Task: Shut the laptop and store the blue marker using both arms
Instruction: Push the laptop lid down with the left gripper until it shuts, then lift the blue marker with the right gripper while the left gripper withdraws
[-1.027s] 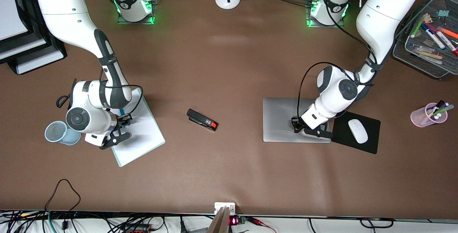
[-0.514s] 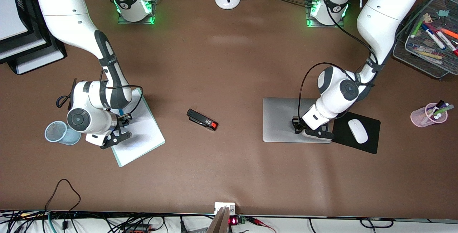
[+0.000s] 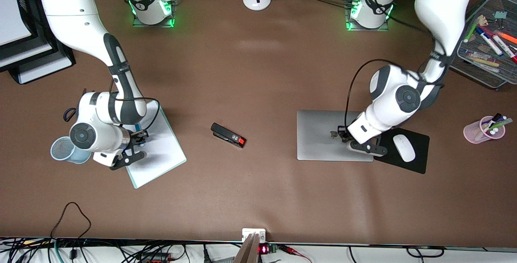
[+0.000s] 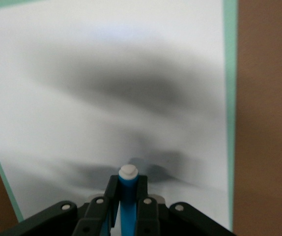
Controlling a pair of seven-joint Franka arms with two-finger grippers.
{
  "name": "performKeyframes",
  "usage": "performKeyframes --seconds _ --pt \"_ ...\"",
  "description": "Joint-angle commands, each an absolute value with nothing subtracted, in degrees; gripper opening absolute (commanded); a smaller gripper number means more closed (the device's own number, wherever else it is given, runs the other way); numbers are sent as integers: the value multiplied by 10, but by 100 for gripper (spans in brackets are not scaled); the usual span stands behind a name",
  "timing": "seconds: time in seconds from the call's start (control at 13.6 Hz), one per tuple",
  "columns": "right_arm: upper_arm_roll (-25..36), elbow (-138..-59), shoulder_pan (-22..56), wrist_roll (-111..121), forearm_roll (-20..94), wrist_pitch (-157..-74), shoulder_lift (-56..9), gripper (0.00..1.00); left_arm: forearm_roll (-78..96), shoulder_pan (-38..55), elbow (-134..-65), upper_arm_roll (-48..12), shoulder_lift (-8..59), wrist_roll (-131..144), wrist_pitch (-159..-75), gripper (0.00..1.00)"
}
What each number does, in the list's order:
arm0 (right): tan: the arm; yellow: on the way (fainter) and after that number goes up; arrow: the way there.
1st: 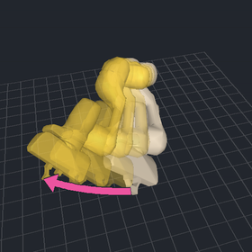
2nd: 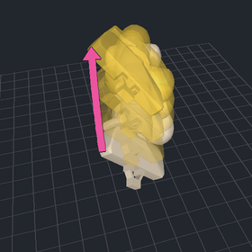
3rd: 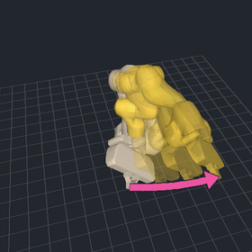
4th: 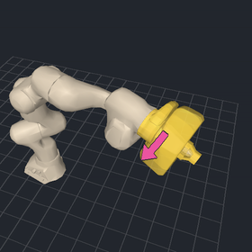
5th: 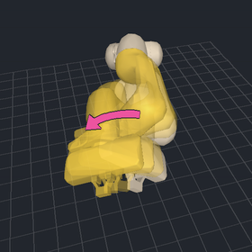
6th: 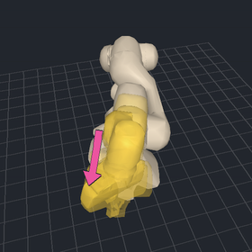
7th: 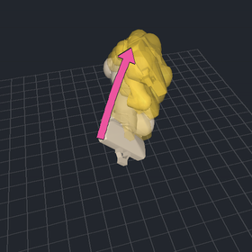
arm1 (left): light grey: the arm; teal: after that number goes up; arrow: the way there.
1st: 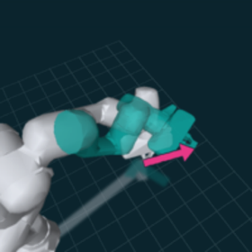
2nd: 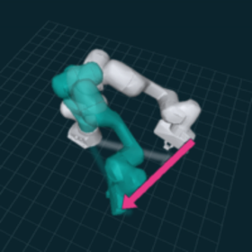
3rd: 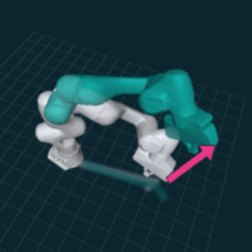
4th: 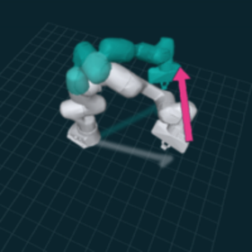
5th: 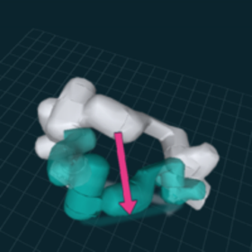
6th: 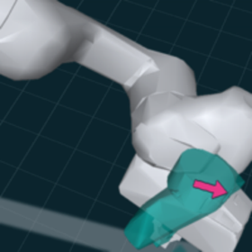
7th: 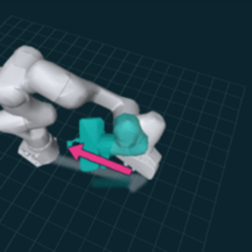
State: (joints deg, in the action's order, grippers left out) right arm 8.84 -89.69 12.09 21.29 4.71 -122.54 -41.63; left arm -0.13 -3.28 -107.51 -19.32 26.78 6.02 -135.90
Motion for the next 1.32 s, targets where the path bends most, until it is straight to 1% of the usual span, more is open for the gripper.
performKeyframes --seconds 0.0,0.07,0.15,0.37,0.59,0.73,1.03,1.17,1.25 --pt "88 -875 117 222 52 -1199 -389 3 -14 -37 -1085 -193 217 58 -1268 49" --pt "88 -861 117 223 51 -1185 -381 3 -14 -38 -1085 -193 207 59 -1245 74" --pt "88 -847 116 227 50 -1173 -376 3 -14 -40 -1085 -193 197 60 -1225 100" --pt "95 -831 116 232 37 -1133 -335 3 -14 -48 -1082 -194 171 57 -1198 100" --pt "96 -829 115 274 28 -1129 -288 3 -14 -49 -1054 -195 142 54 -1125 100" --pt "98 -829 111 326 34 -1129 -263 3 -14 -50 -1011 -195 134 54 -1056 100" --pt "99 -828 89 464 98 -1132 -210 0 -14 -50 -881 -194 119 53 -878 100" --pt "98 -827 61 541 135 -1133 -201 0 -18 -55 -836 -192 118 48 -818 100" --pt "99 -827 45 590 161 -1134 -198 0 -17 -65 -839 -190 99 29 -815 100"
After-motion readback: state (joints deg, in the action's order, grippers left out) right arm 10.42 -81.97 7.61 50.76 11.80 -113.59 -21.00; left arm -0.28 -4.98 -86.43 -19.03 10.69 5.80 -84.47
